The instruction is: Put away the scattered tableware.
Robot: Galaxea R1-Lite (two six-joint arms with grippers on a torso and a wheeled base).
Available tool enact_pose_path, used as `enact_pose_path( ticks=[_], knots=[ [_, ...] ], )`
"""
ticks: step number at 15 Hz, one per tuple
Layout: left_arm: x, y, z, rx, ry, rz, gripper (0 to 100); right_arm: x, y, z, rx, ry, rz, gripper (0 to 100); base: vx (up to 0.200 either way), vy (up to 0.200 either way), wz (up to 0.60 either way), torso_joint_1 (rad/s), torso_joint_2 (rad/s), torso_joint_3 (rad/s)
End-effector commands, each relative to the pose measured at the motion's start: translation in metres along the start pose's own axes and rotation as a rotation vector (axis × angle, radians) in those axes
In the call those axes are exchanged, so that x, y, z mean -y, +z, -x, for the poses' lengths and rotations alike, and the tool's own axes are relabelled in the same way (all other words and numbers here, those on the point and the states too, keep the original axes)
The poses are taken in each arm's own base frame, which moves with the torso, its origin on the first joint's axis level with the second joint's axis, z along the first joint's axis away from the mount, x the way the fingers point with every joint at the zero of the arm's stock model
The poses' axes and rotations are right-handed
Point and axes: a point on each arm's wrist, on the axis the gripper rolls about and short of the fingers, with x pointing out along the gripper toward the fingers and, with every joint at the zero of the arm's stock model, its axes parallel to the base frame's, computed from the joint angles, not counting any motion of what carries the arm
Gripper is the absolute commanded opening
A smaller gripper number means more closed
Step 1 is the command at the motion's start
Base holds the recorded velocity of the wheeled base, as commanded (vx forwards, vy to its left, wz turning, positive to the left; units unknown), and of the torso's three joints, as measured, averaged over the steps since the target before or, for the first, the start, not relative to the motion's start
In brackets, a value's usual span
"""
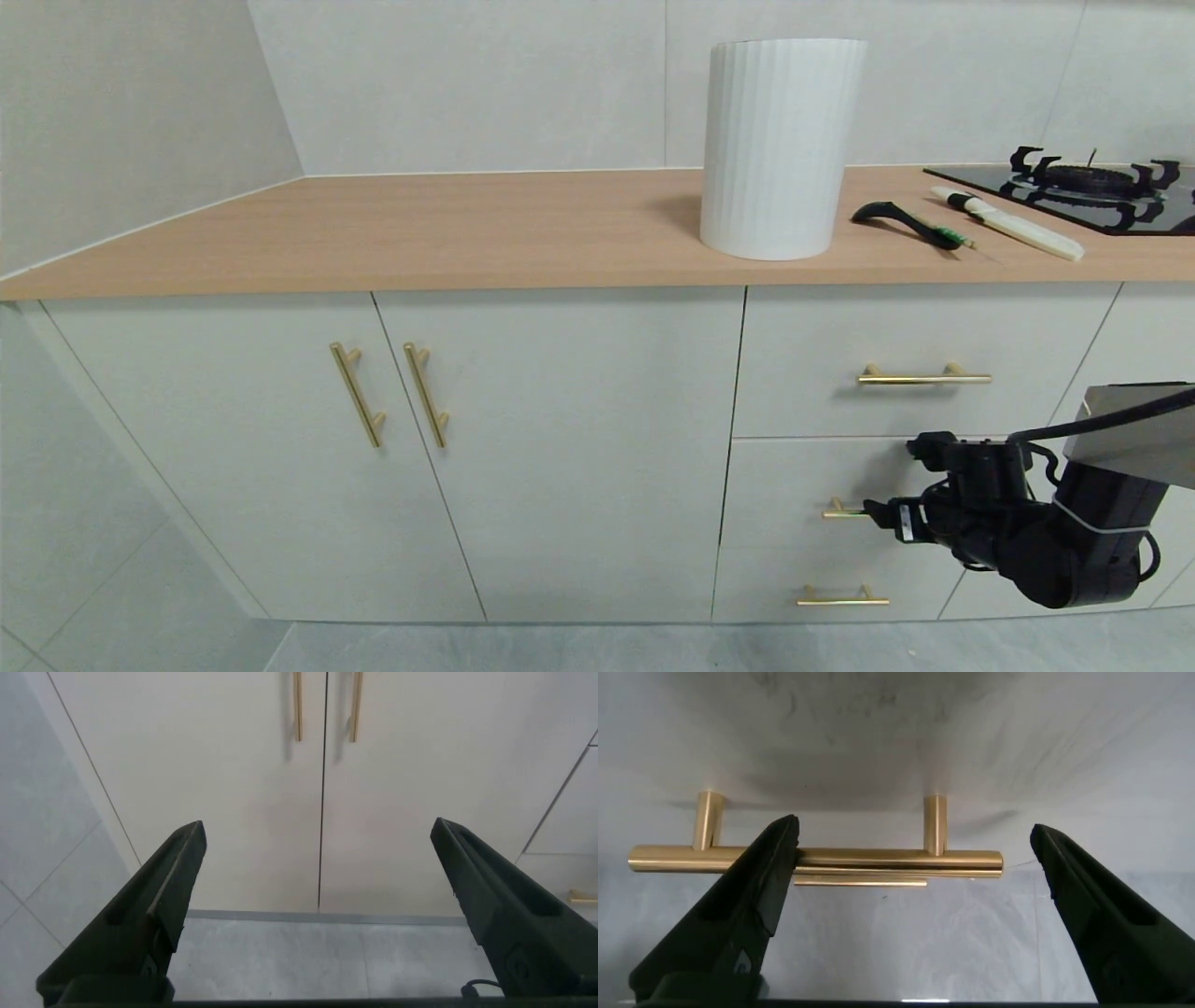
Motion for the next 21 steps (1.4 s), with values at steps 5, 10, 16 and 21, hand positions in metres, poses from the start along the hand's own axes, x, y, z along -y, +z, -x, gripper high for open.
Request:
enact_pose_path(
  ticks=[5, 10, 16, 21],
  knots=[
    [0.0, 0.0, 0.0, 0.001, 0.001, 0.0, 100, -0.001, -0.005, 0.001, -0.023, 0.002, 0.009, 100, 0.0, 0.0, 0.0, 0.0, 0.0, 0.0],
    [0.0, 0.0, 0.0, 0.001, 0.001, 0.0, 100, 0.0, -0.004, 0.005, -0.026, 0.004, 0.009, 100, 0.0, 0.0, 0.0, 0.0, 0.0, 0.0],
    [0.0, 0.0, 0.0, 0.001, 0.001, 0.0, 100, -0.008, 0.038, 0.092, -0.14, 0.068, 0.078, 100, 0.0, 0.0, 0.0, 0.0, 0.0, 0.0],
    [0.0, 0.0, 0.0, 0.001, 0.001, 0.0, 100, -0.019, 0.077, 0.188, -0.057, 0.143, 0.126, 100, 0.0, 0.0, 0.0, 0.0, 0.0, 0.0]
  ],
)
